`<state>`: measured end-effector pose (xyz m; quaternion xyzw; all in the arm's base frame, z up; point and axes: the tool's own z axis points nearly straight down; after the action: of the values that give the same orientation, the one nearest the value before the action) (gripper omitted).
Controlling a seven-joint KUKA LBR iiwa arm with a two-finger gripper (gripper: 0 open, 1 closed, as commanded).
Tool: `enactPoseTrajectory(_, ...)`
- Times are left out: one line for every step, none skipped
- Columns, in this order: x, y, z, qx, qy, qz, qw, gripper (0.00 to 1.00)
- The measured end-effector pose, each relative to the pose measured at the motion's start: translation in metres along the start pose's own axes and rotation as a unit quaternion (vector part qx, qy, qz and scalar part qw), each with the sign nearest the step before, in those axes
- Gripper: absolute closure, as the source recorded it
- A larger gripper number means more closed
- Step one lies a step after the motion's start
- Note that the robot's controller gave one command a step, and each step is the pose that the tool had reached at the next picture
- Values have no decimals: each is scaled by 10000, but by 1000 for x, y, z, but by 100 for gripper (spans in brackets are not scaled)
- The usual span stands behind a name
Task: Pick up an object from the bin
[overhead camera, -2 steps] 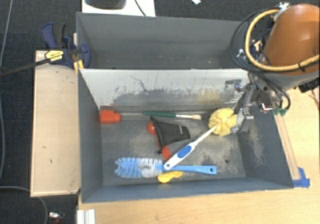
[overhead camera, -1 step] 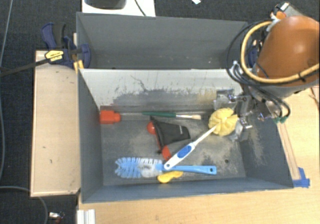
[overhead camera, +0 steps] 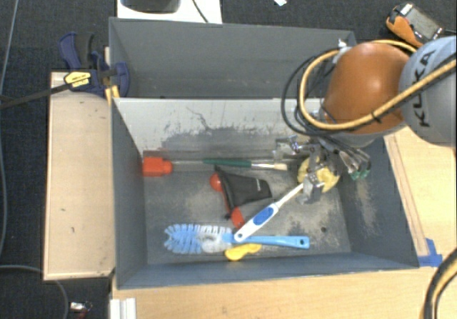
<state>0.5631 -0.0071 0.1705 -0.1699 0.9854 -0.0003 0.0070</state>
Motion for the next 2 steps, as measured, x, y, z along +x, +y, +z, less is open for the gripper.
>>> enactPoseTrajectory(21, -28, 59, 46, -34, -1198, 9928, 0)
enactPoseTrajectory(24, -43, 101, 11, -35, -1257, 9921, 0)
